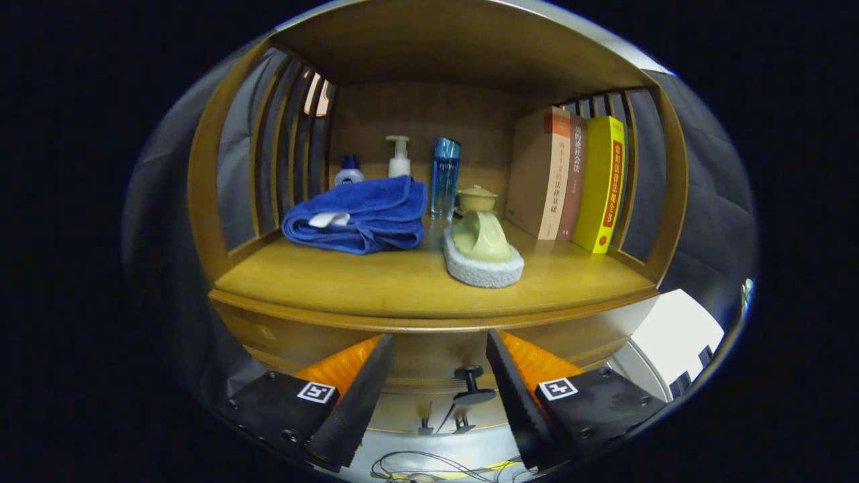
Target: Pull open the drawer, take out the items inside it, and place them on the countertop above the cabinet.
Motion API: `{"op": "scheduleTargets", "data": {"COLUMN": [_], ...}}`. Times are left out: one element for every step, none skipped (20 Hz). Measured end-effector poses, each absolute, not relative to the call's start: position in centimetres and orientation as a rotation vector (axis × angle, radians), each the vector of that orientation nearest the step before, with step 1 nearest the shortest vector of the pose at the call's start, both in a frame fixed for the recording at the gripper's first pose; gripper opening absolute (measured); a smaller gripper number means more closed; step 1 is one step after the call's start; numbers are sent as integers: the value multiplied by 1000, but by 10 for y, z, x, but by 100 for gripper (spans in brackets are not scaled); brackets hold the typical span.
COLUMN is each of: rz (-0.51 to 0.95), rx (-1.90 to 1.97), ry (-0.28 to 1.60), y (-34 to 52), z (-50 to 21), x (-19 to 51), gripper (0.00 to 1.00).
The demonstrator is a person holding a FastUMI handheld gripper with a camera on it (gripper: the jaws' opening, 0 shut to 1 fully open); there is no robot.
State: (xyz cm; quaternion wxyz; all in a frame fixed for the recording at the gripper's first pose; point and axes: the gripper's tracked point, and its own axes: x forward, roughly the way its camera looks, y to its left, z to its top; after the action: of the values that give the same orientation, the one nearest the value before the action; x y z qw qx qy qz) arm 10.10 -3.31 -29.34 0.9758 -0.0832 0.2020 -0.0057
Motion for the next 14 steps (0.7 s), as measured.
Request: {"op": "scheduleTargets", "data": {"rz": [-14, -12, -6, -1, 8, 7, -7, -13, -13, -3, 8, 20, 26, 35], "rx": [-173, -175, -168, -157, -147, -146, -150, -150, -146, -140, -133, -131, -132, -128], "ry": [402, 393, 375, 358, 346, 332, 305, 275, 248, 227, 216, 197, 178, 158], "y": [-32, -28, -22, -17, -10, -10, -12, -12, -12, -10, -8, -6, -5, -3], "z": [-279, -265, -250, -234, -223, -206, -185, -165, -144, -126, -110, -93, -77, -61], "x": [99, 93, 87, 79, 69, 61, 54, 48, 42, 36, 30, 26, 24, 20], "gripper": [94, 95, 94, 94, 95, 96, 96, 97, 97, 98, 98, 98, 98, 98]}}
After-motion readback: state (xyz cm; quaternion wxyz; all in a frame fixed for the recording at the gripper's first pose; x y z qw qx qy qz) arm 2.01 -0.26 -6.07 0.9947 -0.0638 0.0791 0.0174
